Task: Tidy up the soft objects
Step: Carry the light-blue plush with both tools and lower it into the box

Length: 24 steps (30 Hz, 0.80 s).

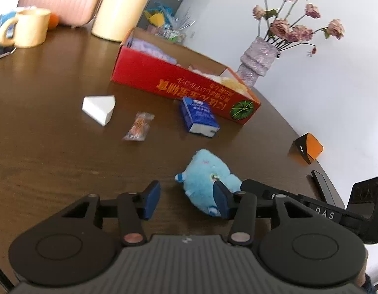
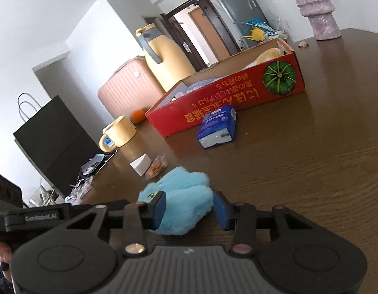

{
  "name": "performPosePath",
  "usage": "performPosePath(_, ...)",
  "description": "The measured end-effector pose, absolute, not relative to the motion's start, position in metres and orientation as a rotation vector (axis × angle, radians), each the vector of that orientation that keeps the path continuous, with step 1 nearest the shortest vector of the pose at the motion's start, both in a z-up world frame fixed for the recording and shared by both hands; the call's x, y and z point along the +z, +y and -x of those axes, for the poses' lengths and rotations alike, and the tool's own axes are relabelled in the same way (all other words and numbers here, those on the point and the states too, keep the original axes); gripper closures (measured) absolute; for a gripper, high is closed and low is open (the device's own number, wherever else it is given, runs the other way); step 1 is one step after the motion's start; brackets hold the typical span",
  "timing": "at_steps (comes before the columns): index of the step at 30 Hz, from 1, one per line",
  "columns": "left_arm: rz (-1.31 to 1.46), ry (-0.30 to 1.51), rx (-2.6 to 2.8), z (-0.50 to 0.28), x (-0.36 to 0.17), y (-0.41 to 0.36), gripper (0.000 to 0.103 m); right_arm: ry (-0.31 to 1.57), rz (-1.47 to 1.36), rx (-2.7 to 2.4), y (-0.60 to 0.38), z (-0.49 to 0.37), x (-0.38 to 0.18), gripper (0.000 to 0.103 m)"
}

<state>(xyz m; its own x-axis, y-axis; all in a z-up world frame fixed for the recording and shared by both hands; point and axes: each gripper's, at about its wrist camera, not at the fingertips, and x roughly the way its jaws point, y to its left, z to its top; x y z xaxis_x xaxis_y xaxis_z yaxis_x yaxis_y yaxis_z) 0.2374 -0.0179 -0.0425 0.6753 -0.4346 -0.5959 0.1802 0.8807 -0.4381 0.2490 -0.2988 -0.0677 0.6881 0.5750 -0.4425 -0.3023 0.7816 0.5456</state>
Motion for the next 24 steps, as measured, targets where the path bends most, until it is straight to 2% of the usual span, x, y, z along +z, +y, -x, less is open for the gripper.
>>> performPosePath(7, 0.378, 0.776, -0.409, -0.252, -0.047, -0.026, 0.052, 0.617, -0.505, 0.446, -0.303, -0.259, -0.066, 0.059)
performPosePath(12, 0.443, 0.817, -0.447, -0.257, -0.057, -0.029, 0.053, 0.667, -0.551, 0.462, -0.3, -0.28, -0.076, 0.059)
performPosePath(14, 0.452, 0.819, -0.448, -0.259, -0.059, -0.028, 0.058, 0.678, -0.555, 0.476, -0.295, -0.286, -0.08, 0.06)
performPosePath(16, 0.463, 0.819, -0.449, -0.261, -0.06, -0.026, 0.068, 0.685, -0.545, 0.493, -0.289, -0.288, -0.08, 0.061)
performPosePath(24, 0.513, 0.825, -0.475, -0.263, -0.064, -0.021, 0.071, 0.688, -0.506, 0.491, -0.283, -0.279, -0.076, 0.072)
